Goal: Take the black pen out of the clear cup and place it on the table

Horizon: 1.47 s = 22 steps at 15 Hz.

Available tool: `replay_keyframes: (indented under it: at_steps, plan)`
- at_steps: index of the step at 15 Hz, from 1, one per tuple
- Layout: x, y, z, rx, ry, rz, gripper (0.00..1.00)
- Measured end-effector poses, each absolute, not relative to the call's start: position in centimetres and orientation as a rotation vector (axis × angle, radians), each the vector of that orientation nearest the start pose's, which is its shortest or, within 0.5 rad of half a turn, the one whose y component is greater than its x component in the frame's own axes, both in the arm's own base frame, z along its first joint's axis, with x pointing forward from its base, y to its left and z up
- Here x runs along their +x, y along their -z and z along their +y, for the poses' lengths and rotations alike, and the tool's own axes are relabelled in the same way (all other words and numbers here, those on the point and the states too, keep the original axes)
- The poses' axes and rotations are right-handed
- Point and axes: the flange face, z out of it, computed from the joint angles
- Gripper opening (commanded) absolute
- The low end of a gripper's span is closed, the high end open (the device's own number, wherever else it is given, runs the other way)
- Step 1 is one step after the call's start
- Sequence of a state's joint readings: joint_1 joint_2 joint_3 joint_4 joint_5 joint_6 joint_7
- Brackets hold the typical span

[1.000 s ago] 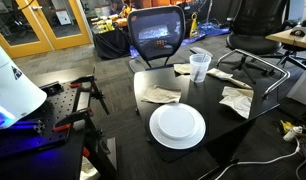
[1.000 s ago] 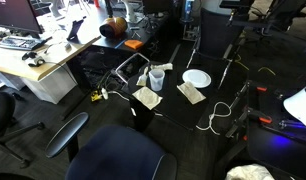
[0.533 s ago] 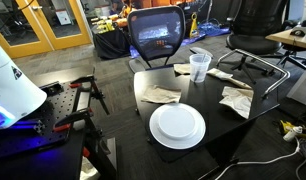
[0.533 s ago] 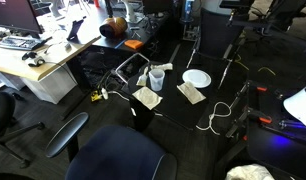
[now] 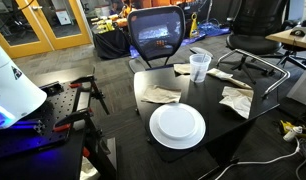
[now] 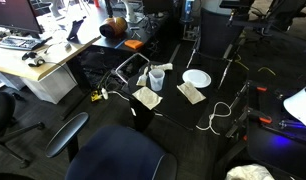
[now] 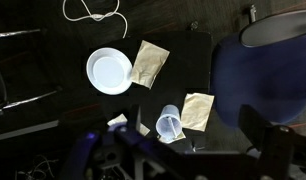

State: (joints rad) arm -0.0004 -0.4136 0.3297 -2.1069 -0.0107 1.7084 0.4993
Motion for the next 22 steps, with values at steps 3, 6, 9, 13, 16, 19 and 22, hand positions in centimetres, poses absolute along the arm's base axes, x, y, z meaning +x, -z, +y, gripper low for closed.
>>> replay_keyframes:
  at_steps: [3,6,9,13,16,19,22]
  plan:
    - [40.5,-57.4,15.9,-3.257,0.082,0.318,1.00]
    - [40.6,-57.4,15.9,-3.257,0.082,0.318,1.00]
    - [40.6,-57.4,15.9,-3.257,0.081,0.318,1.00]
    - [41.3,-57.2,15.7,-3.241,0.112,0.316,1.00]
    - [44.6,-55.0,14.4,-3.190,0.153,0.337,1.00]
    - [47.4,-52.4,13.1,-3.162,0.147,0.343,1.00]
    - [49.1,-50.8,12.7,-3.144,0.178,0.325,1.00]
